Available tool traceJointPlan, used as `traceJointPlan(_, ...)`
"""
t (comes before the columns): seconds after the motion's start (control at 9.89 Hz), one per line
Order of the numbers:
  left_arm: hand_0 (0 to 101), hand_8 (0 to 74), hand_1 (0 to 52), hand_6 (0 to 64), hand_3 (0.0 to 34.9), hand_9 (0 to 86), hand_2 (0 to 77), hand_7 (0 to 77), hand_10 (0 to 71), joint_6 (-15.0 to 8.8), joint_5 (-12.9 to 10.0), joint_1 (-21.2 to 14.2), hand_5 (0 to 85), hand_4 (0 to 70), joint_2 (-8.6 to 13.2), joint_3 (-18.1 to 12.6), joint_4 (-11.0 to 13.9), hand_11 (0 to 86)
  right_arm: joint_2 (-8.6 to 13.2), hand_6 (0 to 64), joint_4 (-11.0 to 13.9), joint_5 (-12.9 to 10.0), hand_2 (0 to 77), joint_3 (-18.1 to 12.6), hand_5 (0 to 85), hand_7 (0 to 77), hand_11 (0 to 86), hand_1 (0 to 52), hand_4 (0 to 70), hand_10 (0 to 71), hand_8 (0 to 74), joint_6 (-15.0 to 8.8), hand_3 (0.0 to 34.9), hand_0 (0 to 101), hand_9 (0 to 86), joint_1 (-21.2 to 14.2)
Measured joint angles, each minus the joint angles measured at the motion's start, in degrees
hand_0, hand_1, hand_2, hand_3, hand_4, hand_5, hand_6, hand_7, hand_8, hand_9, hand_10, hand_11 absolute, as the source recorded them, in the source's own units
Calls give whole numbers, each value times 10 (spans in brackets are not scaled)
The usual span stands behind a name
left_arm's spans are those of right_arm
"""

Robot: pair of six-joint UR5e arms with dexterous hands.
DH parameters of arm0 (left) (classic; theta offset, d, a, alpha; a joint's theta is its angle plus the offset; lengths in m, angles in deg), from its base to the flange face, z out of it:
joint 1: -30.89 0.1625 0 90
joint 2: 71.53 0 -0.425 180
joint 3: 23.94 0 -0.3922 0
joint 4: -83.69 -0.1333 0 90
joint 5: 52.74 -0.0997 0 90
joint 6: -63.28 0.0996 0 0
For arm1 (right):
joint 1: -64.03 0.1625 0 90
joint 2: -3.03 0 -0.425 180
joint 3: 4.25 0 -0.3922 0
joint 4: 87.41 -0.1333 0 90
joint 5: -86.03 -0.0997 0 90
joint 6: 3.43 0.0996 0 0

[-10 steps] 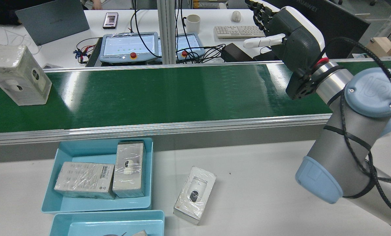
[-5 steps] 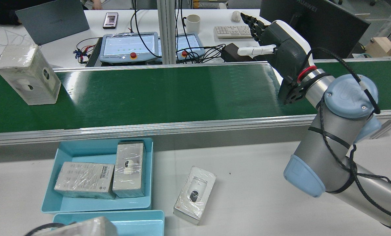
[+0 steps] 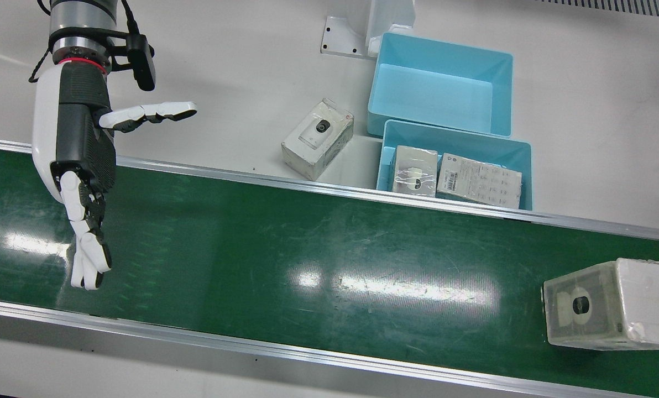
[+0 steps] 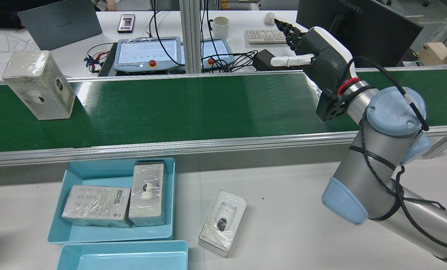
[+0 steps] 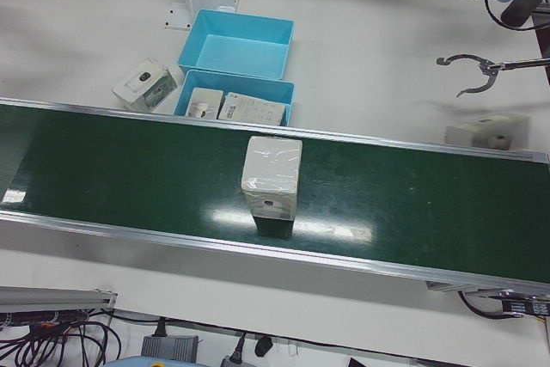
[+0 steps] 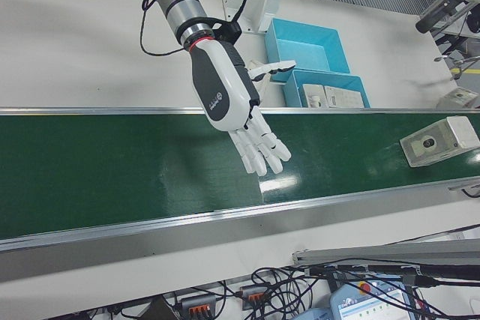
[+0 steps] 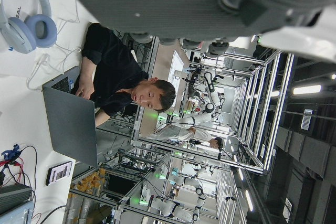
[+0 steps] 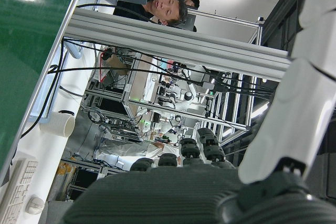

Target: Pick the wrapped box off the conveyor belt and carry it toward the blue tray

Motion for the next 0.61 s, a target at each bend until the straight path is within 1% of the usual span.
traceJointPlan(0.1, 0, 0, 0, 0, 0, 0, 5, 0, 0, 0, 0, 0, 11, 0, 0, 0, 0, 0, -4, 0, 0, 0, 93, 0, 104, 0, 16, 82, 38, 5, 0, 4, 0, 402, 16, 0)
traceJointPlan(0.3, 0, 0, 0, 0, 0, 0, 5, 0, 0, 0, 0, 0, 11, 0, 0, 0, 0, 0, -13, 0, -1, 0, 93, 1, 115, 5, 16, 82, 38, 5, 0, 11, 0, 399, 16, 0)
traceJointPlan(0.4, 0, 0, 0, 0, 0, 0, 11, 0, 5, 0, 0, 0, 11, 0, 0, 0, 0, 0, -15, 0, -1, 0, 98, 1, 120, 0, 16, 82, 27, 5, 11, 12, 0, 399, 16, -1)
traceJointPlan(0.61, 0, 0, 0, 0, 0, 0, 5, 5, 0, 0, 0, 0, 11, 0, 0, 0, 0, 0, -15, 0, -1, 0, 98, 5, 120, 5, 16, 82, 27, 5, 11, 14, 0, 397, 16, -1)
